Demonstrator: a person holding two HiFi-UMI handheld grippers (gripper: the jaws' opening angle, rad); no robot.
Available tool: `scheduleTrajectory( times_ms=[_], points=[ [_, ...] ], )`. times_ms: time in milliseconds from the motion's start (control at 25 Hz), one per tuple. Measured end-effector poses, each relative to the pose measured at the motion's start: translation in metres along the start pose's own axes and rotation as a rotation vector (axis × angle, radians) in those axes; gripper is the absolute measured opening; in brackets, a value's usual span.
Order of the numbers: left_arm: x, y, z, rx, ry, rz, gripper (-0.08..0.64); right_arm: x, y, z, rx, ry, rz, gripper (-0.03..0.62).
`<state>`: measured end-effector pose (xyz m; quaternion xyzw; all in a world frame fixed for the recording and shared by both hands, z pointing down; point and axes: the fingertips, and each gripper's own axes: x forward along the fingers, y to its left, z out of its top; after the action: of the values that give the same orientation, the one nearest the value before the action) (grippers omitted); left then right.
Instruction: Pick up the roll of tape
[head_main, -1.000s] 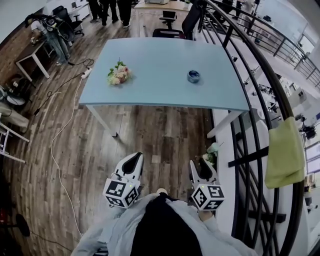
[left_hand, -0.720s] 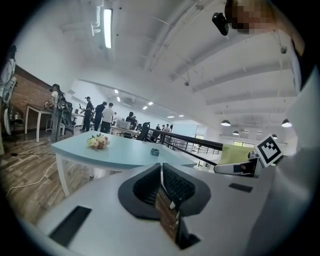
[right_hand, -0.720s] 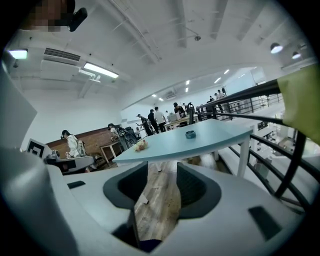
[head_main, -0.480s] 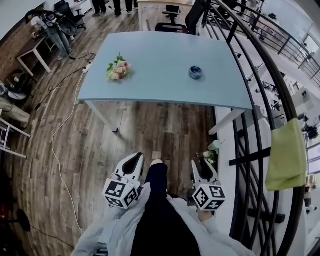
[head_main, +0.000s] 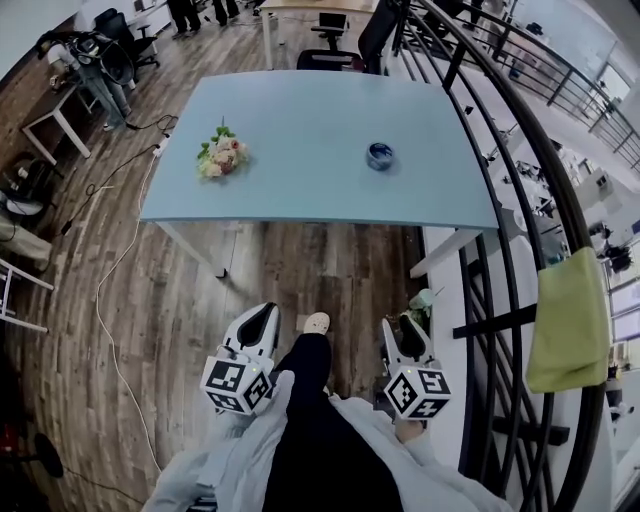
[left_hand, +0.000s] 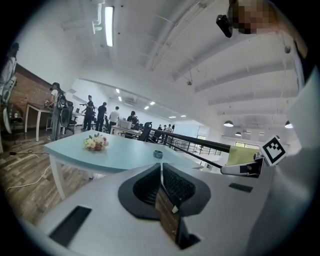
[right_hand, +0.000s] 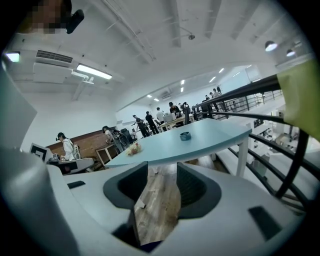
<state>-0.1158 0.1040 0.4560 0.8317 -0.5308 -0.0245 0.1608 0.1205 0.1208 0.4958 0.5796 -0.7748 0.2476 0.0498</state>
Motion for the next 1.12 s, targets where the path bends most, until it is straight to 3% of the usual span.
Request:
scheduleTrajectory(
  times_ms=[680, 1120],
  points=[
    [0.146, 0.047, 0.058, 0.012, 0.008, -0.079, 0.026, 0.118, -0.029, 0.085, 0.001, -0.017, -0.05, 0.179],
    [0.234, 0.07, 0.068, 0.03, 0.032, -0.143, 0.026, 0.188, -0.055, 0.12, 0.01, -0.034, -0.101, 0.179]
  ],
)
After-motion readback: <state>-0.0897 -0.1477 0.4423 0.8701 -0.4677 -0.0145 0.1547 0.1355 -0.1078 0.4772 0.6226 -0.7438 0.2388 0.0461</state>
